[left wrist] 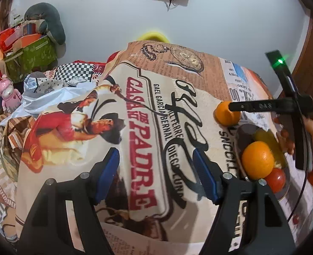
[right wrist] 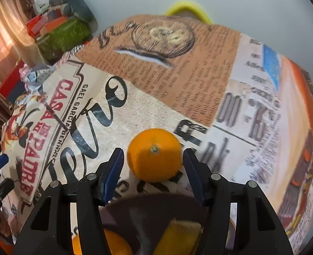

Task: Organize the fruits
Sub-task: 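Withdraw both tools from the plate and move back over the table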

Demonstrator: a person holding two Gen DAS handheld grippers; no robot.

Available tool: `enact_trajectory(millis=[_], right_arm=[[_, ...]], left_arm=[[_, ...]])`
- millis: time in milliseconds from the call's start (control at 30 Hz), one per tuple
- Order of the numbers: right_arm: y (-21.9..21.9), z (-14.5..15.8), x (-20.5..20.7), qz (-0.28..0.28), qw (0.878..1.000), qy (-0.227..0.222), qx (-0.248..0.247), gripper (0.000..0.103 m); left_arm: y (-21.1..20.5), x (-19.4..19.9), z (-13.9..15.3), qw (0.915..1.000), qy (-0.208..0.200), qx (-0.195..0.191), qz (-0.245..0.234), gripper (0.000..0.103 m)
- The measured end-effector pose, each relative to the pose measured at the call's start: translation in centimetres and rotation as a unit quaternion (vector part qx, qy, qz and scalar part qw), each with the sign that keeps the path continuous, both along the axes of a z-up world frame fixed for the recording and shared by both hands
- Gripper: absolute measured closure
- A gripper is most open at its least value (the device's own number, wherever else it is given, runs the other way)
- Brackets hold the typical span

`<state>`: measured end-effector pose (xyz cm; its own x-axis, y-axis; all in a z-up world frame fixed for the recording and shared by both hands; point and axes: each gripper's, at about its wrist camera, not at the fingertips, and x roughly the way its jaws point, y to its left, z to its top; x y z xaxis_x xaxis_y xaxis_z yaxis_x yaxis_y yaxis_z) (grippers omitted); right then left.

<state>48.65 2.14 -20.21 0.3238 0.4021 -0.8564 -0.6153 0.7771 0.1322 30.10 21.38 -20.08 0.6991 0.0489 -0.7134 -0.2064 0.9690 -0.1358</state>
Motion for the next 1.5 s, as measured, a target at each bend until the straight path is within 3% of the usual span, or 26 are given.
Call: enact_trajectory(millis=[133,400,567,733,867,967,1167,1500], right_arm=[[1.5,-0.8,0.3,0.004,1.000,-0.004,-0.030,0.033],[2.7,-2.0,0.5,0.008,0.994,-0.031,-0.102,0.033],[2.5,-3.1,1.4,0.006,0.996,0.003,-0.094,0.039],[2.7,-1.9,0.5,0.008,0.997,-0.023,-0.079,0.040],[0.5,0.6,-2.0,0.018,0.999,-0.031,-0.036,0.040],[-1.1,1.5,-4.0,0.035,0.998,-0.035,-0.031,0.040],[-3.0,0.5,-6.3,0.056,0.998,-0.003,-0.039,0.039],[-5.3,1.4,-6.5,0.045,0.999,0.012,0.005,0.038]], left_arm=[[0.1,0.1,-0.6,1.0000,-0.001,-0.006,-0.004,0.032],[-0.2,0.1,-0.8,0.9998,-0.001,-0.018,-0.001,0.032],[-0.9,0.0,-0.5,1.0000,-0.001,-0.003,-0.004,0.032],[-1.2,-0.1,-0.3,1.0000,0.001,0.008,-0.003,0.032],[-1.6,0.0,-0.2,1.0000,0.005,0.003,-0.005,0.032],[-2.2,0.0,0.2,1.0000,-0.001,0.004,-0.009,0.032],[-3.7,0.1,1.2,0.9998,-0.008,0.005,-0.018,0.032],[-6.0,-0.3,2.7,0.9990,-0.009,0.028,-0.034,0.032]])
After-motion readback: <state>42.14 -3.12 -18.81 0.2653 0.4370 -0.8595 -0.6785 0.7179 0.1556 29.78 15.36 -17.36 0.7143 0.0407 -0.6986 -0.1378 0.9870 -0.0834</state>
